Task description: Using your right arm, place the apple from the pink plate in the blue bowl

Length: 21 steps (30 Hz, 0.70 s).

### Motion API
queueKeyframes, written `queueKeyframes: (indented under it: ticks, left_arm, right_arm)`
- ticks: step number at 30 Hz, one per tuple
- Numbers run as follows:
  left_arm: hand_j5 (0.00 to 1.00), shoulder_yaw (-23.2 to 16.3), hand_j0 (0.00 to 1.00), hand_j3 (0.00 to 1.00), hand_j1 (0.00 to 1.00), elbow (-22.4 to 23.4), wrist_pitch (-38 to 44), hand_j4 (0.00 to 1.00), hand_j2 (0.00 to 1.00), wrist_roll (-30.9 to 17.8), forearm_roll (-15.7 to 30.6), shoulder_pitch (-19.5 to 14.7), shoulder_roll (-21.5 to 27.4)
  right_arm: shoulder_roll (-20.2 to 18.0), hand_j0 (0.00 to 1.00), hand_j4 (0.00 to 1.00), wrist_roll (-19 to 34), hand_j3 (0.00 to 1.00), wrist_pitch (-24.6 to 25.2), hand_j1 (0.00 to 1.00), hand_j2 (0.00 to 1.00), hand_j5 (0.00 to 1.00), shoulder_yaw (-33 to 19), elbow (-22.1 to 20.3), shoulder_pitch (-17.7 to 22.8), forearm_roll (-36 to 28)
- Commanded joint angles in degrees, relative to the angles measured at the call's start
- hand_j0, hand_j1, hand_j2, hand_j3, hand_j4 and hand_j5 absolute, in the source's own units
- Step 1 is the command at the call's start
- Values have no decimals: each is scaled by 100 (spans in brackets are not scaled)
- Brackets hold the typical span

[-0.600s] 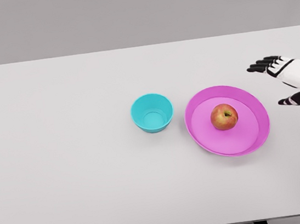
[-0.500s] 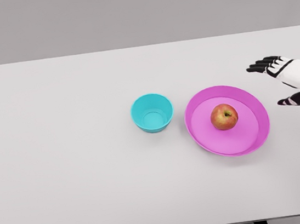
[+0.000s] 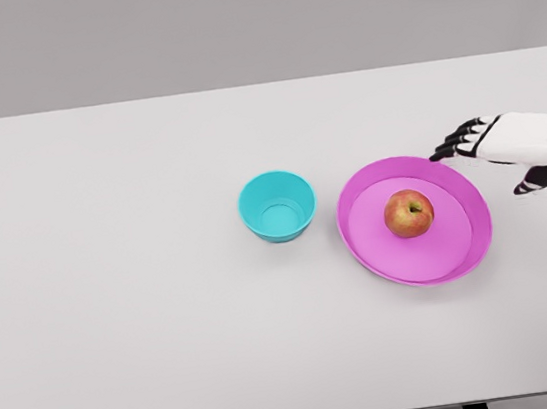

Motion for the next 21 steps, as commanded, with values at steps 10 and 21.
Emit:
queueKeyframes:
  ticks: [10, 21]
  left_arm:
    - [100, 0, 100, 100, 100, -1, 0, 100, 100, -3, 1, 0, 0]
    - [100, 0, 100, 100, 100, 8, 0, 100, 100, -3, -8, 0, 0]
  right_arm:
    - [581, 100, 100, 84, 100, 431, 100, 100, 100, 1160, -169, -686, 128]
    - [660, 100, 100, 84, 100, 431, 100, 100, 100, 1591, -125, -694, 128]
